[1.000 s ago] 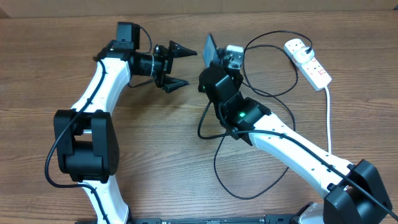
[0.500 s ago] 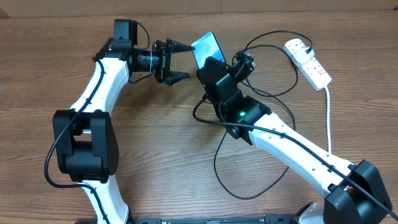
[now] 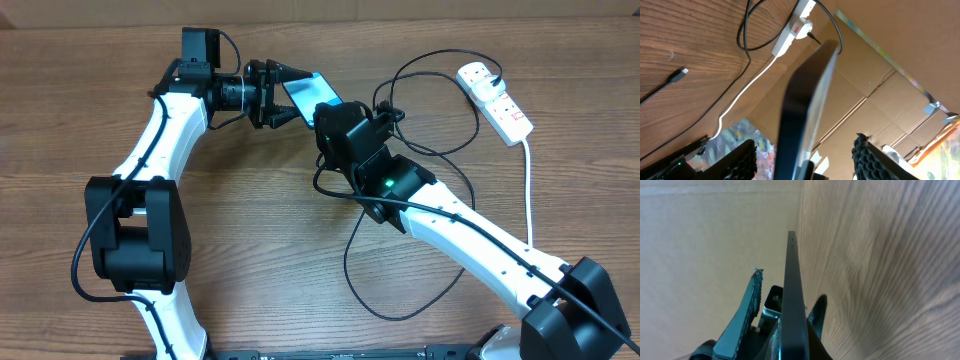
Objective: Plug charger to phone and switch on socket
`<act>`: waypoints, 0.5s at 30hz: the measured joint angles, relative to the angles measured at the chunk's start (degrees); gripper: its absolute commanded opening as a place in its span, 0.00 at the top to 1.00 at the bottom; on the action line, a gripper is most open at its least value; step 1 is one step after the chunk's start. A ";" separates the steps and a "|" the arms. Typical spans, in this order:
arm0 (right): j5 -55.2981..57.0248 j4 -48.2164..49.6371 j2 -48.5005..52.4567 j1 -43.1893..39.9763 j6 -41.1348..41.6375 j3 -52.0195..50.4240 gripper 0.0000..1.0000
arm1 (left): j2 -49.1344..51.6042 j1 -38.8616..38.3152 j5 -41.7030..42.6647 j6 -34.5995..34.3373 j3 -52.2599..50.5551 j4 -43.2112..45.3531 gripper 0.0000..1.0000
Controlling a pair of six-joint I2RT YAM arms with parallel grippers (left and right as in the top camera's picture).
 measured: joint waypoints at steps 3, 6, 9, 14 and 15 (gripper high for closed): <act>-1.03 -0.55 0.00 -0.02 4.37 0.00 0.96 | 0.00 0.00 -0.20 -0.02 0.00 0.00 0.44; -1.42 -1.11 0.00 -0.02 7.82 0.00 0.96 | 0.00 0.00 -0.22 -0.13 0.00 0.00 0.50; -1.66 -1.77 0.00 -0.02 10.43 0.00 0.96 | 0.00 0.00 -0.26 -0.92 0.00 0.00 0.52; -1.66 -1.75 0.00 -0.02 12.44 0.00 0.96 | 0.00 0.00 -0.42 -1.70 0.00 0.00 0.62; -1.60 -1.68 0.00 -0.02 12.68 0.00 0.96 | 0.00 0.00 -0.44 -1.73 0.00 0.00 0.64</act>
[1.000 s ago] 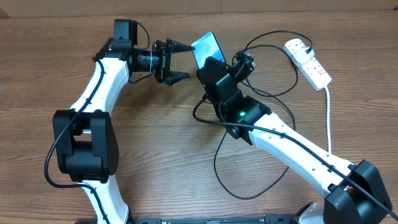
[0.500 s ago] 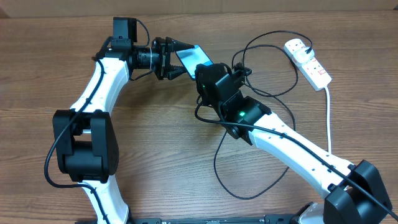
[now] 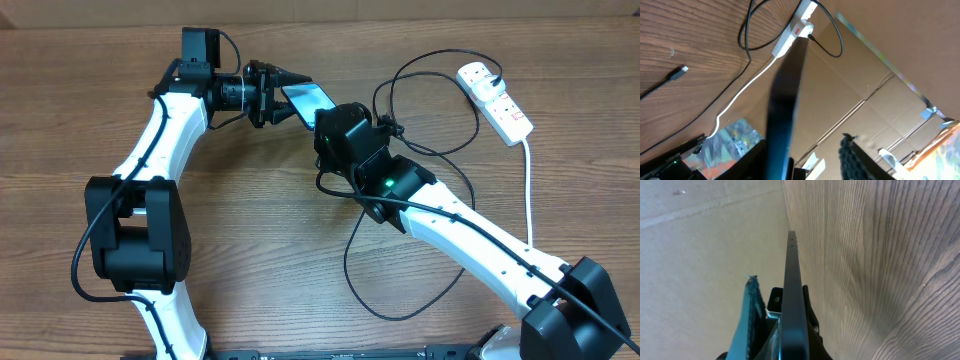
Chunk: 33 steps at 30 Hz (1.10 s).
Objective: Plug charger to phone and switch on socket
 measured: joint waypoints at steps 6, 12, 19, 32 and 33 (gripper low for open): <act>0.07 0.39 0.00 0.00 0.77 0.00 0.96 | 0.00 0.00 -0.20 -0.28 0.00 -0.07 0.75; 0.48 0.98 0.00 -0.02 1.18 0.04 0.96 | 0.00 0.00 -0.20 -0.61 0.00 -0.09 0.85; 1.05 1.73 0.00 -0.57 1.29 0.55 0.77 | 0.00 -0.15 -0.68 0.02 0.00 -0.46 0.96; 0.17 1.27 -0.02 -0.26 -3.63 0.57 0.29 | 0.00 -0.20 -4.02 0.74 0.00 -0.11 0.96; 0.50 1.29 -0.02 -0.26 -5.70 0.57 0.26 | 0.00 -0.11 -4.63 1.22 0.00 -0.09 0.96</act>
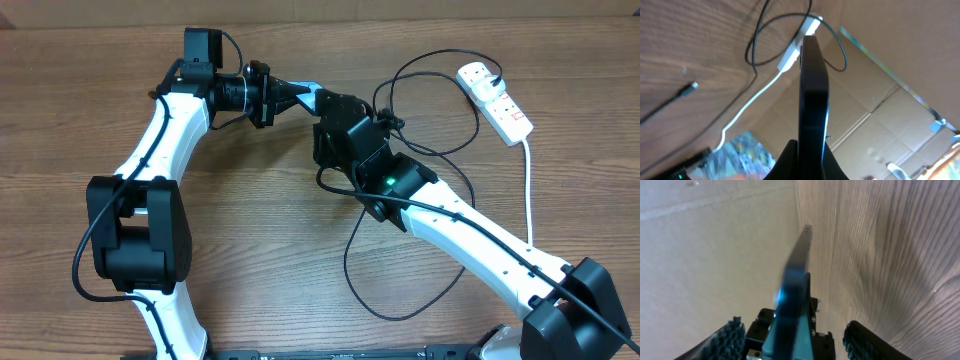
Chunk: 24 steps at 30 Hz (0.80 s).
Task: Plug charger to phone and switch on socket
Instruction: 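Open the right gripper and pull it away from the phone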
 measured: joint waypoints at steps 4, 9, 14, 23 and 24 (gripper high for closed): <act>2.58 -0.04 0.00 0.00 -9.51 0.00 0.19 | 0.00 0.74 -2.62 3.80 0.00 -0.37 0.96; 5.73 -0.07 -0.52 -0.20 -28.52 0.00 0.12 | 0.00 3.39 -5.46 14.40 0.04 -2.69 0.96; 4.31 -1.64 -4.44 -1.11 -50.60 0.00 0.04 | 0.00 6.10 -9.25 28.61 0.13 -11.85 0.96; -18.27 -16.11 -10.99 -14.01 -71.80 0.44 0.00 | 0.04 6.01 -6.32 59.12 0.13 -23.98 0.96; -20.90 -18.01 -10.97 -16.44 -72.52 0.44 0.00 | -0.15 5.70 -5.53 62.07 0.13 -25.03 0.96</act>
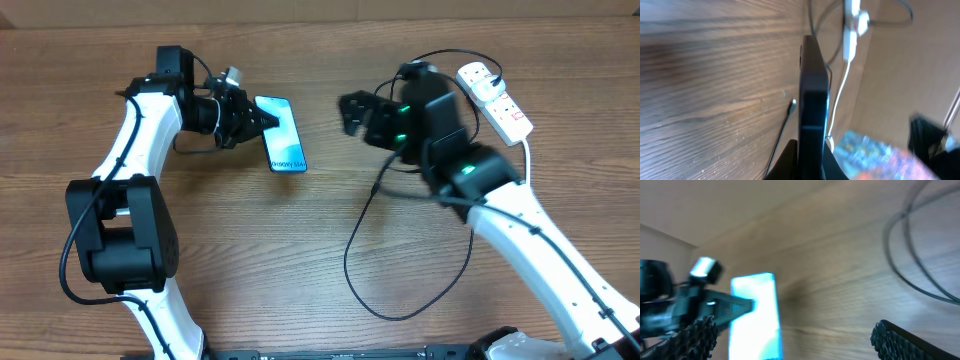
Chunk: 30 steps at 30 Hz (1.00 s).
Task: Plug charger to phone and switch on socket
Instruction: 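Open the right gripper and pull it away from the phone, then lower the right gripper over the black cable's USB-C end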
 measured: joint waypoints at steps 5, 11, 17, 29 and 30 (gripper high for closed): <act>-5.57 -6.45 -0.02 -7.89 -1.40 0.00 0.00 | -5.16 -1.40 0.50 8.70 -0.04 -1.88 0.96; -7.76 -11.47 -0.02 -10.58 -1.92 0.00 0.00 | -16.22 -2.01 -5.11 12.26 0.07 -3.23 0.96; -8.63 -11.89 0.00 -10.58 -2.08 0.00 0.00 | -17.55 -2.03 -7.98 12.46 0.28 -5.95 0.96; -10.97 -12.20 0.00 -10.60 -2.21 0.00 0.00 | -17.38 -5.14 -9.18 12.52 0.28 -6.93 0.96; -11.80 -12.04 0.00 -10.58 -2.21 0.00 0.00 | -17.38 -5.90 -9.16 12.72 0.28 -6.88 0.96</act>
